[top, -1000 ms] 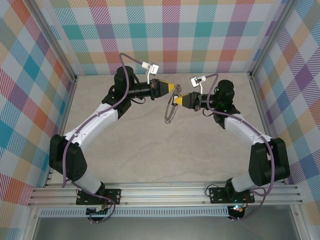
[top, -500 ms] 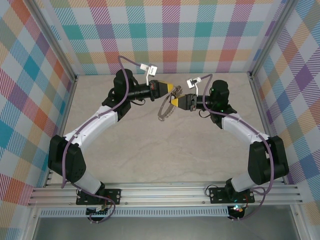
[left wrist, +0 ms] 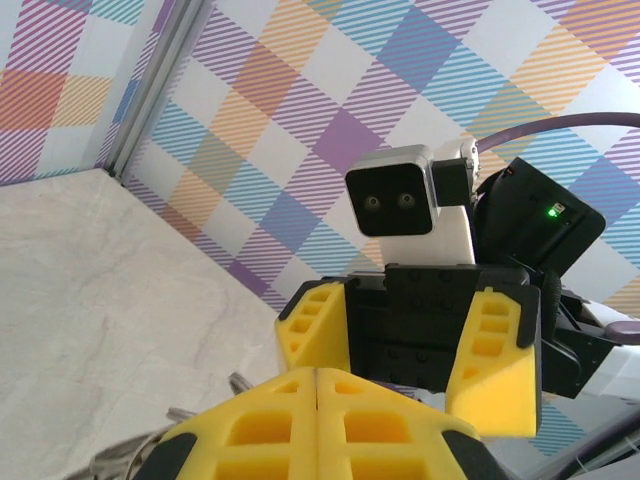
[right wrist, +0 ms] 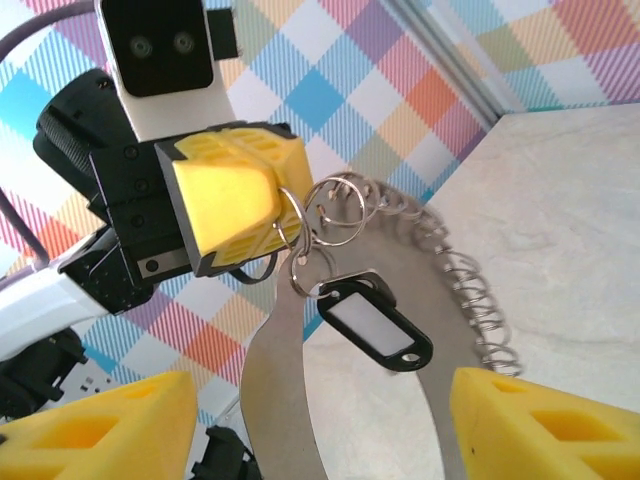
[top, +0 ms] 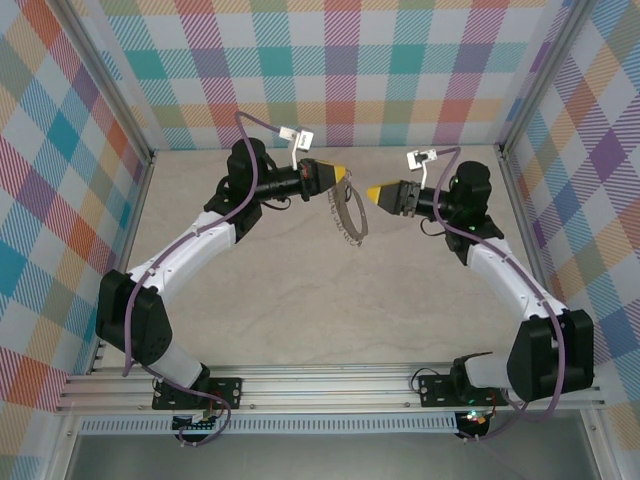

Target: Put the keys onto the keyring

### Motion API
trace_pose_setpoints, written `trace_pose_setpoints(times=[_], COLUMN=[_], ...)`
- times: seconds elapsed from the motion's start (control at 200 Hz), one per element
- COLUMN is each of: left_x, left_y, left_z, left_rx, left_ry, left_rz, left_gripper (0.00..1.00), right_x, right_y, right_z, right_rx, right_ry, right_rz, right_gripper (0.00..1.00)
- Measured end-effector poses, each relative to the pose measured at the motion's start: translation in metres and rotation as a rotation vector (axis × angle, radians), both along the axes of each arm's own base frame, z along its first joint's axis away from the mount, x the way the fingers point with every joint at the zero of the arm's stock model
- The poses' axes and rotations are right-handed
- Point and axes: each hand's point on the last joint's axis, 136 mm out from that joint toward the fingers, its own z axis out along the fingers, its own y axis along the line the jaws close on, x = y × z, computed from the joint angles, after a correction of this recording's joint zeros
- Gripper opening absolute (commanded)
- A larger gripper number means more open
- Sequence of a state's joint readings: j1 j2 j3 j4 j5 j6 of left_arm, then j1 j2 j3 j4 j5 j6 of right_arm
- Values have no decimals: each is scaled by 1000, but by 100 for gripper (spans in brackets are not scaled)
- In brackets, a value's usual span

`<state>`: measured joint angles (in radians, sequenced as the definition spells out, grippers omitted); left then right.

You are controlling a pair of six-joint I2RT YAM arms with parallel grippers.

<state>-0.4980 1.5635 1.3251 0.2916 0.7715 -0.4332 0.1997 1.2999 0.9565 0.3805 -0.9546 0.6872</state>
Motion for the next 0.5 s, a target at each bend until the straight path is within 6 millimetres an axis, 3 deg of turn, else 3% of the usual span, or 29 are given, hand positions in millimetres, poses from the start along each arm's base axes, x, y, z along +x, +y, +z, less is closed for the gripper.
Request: trace_pose_setpoints(times=[0.18, 0.5], left_x=[2, 5], left_y=[1, 2], left_z=[-5, -5], left_rx=[7, 3], left_ry=[7, 15], left_rz=[14, 33], left_gripper=[0, 0], right_x=[16, 36], right_y=[-19, -25], right_z=[-2, 8], right_rx=[-4, 59], right_ry=[21, 36], right_rz=[-130, -213], right_gripper=[68, 42])
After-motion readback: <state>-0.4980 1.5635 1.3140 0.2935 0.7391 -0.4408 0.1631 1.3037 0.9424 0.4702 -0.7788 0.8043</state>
